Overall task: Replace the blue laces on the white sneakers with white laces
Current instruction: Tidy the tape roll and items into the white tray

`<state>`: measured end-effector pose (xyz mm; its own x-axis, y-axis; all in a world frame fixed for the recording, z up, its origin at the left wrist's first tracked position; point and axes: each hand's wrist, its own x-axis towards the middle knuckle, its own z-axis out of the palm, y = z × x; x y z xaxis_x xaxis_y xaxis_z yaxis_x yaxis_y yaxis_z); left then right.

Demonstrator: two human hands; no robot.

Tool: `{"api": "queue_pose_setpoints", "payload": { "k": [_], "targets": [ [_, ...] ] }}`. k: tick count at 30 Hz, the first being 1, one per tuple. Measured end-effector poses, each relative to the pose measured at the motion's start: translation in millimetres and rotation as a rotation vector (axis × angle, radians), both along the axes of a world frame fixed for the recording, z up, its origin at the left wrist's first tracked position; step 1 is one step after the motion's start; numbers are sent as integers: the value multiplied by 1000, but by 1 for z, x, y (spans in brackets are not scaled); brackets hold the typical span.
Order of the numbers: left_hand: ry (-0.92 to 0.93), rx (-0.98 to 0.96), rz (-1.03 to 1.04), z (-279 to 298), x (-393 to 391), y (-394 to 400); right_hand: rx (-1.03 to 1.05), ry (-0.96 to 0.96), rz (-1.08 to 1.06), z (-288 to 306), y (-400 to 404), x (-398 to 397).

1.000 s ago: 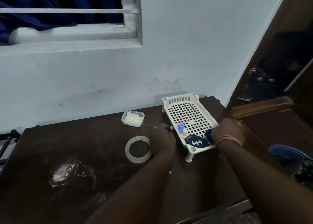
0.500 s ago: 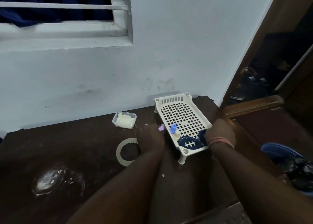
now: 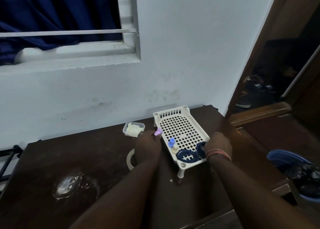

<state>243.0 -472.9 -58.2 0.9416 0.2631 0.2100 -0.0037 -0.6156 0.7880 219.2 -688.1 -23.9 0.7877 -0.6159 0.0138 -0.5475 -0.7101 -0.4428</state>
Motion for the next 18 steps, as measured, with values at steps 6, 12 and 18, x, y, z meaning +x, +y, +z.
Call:
{"api": "queue_pose_setpoints", "payload": {
  "k": [6, 12, 18],
  "targets": [
    [15, -68, -144, 12, 2, -15, 144, -253, 272, 21, 15, 13],
    [60, -147, -228, 17, 9, -26, 448, -202, 550, 24, 48, 36],
    [82, -218, -249, 12, 13, -20, 526, -215, 541, 19, 57, 43]
  ]
}}
